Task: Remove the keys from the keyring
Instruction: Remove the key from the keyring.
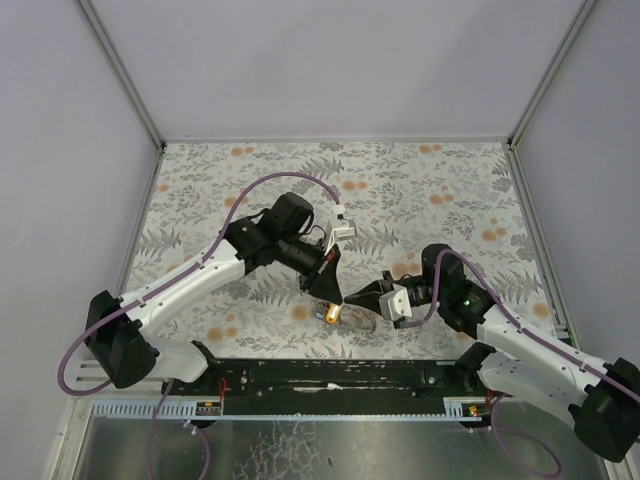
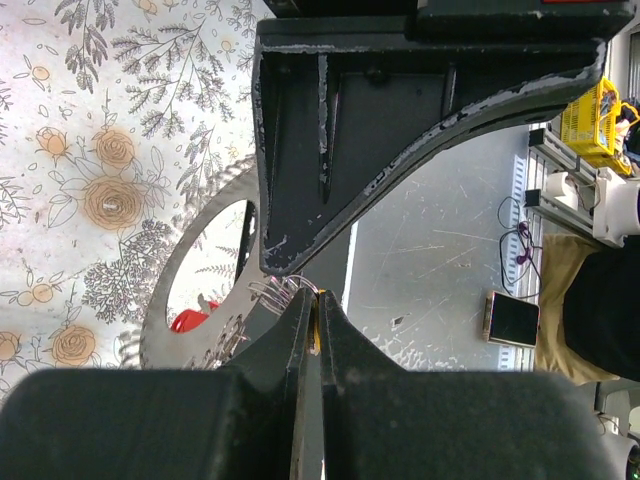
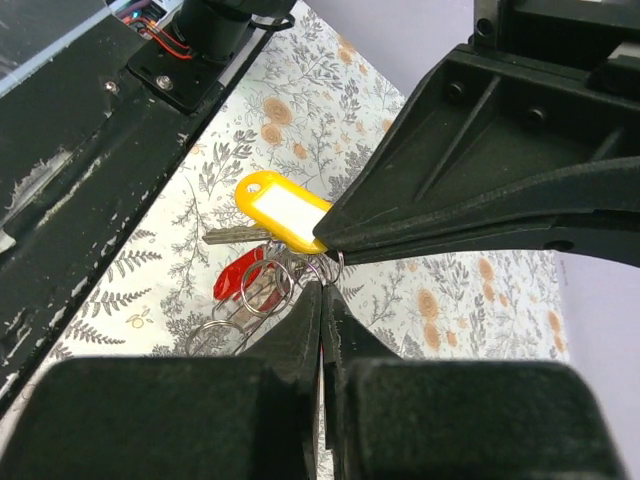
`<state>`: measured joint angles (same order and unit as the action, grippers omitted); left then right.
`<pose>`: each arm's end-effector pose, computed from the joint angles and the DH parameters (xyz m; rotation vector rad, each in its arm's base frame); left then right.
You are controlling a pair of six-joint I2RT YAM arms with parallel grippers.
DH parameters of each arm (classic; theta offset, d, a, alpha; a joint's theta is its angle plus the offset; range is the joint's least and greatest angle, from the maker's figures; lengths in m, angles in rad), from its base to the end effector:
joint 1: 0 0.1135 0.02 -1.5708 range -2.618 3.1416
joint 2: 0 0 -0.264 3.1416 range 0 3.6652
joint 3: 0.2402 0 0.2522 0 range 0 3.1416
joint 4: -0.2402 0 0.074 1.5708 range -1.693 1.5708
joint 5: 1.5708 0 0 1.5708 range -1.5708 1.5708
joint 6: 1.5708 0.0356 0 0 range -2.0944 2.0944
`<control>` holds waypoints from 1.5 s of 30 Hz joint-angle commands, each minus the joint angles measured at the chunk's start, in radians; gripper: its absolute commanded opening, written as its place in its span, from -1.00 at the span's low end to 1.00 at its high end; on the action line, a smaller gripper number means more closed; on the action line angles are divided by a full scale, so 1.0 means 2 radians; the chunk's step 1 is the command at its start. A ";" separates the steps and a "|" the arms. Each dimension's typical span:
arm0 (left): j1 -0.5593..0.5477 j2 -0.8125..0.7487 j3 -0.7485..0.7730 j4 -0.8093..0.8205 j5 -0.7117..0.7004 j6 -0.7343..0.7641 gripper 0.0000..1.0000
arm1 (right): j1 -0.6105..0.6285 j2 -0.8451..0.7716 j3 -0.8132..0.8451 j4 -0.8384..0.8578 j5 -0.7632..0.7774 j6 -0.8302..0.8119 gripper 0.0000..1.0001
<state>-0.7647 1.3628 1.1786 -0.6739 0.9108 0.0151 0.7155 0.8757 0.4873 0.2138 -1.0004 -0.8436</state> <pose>0.1825 -0.2141 0.3134 1.3338 2.0799 -1.4390 0.1254 0.1487 0.2628 -1.6127 0.6094 0.7706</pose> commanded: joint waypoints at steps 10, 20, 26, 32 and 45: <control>0.024 0.007 -0.010 0.004 0.031 0.006 -1.00 | 0.038 -0.035 0.014 -0.046 0.035 -0.135 -1.00; 0.036 -0.009 -0.021 0.004 0.035 0.004 -1.00 | 0.038 -0.038 0.007 -0.049 0.054 -0.114 -1.00; 0.036 -0.017 -0.022 0.004 0.037 0.001 -1.00 | 0.036 -0.024 -0.002 0.028 0.070 0.043 -0.54; 0.036 -0.029 -0.021 0.003 0.049 -0.003 -1.00 | 0.012 -0.013 0.000 0.083 0.040 0.237 0.02; 0.035 -0.037 -0.020 -0.009 0.073 0.003 -1.00 | -0.019 0.019 0.001 0.163 -0.011 0.409 -0.12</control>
<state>-0.6991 1.3121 1.1358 -0.6781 1.0039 0.0200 0.6846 0.9005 0.4786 0.4099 -0.9543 -0.1719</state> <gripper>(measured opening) 0.011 0.477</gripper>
